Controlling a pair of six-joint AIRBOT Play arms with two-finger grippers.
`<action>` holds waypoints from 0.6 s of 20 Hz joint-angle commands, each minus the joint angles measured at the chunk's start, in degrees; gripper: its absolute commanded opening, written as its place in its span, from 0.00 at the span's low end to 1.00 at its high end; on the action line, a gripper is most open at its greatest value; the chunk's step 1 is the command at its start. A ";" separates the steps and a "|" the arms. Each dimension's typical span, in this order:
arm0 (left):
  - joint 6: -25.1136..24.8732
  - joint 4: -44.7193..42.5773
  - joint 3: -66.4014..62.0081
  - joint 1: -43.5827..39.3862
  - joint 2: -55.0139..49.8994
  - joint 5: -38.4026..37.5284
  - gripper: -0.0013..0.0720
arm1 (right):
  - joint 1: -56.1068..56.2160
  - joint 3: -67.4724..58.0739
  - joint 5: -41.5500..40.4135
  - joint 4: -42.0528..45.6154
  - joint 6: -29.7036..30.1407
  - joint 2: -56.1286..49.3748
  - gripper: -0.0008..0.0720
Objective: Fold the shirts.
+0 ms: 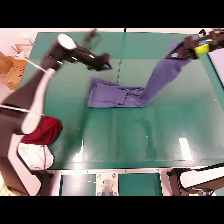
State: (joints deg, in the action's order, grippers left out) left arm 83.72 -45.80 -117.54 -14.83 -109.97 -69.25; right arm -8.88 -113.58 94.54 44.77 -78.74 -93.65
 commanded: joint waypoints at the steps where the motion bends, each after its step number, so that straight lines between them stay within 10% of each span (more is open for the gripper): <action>1: 0.37 -5.68 -0.96 9.84 6.69 -7.26 0.05 | 11.30 4.24 -11.82 0.02 -2.75 -0.07 0.03; 6: 0.20 -5.66 -0.74 18.47 9.60 -9.27 0.05 | 34.67 16.41 -45.20 -0.31 -2.75 -6.91 0.05; 8: -0.37 -5.86 0.26 19.74 9.60 -10.38 0.05 | 43.78 17.16 -56.28 -1.75 -2.78 -13.05 0.64; 12: -2.45 -8.07 0.66 19.91 9.49 -12.28 0.05 | 44.57 17.14 -56.37 4.72 -7.19 -15.21 0.73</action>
State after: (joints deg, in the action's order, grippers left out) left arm 82.59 -52.56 -117.12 4.12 -100.77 -79.92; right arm 33.26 -97.32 43.31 45.19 -82.91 -106.89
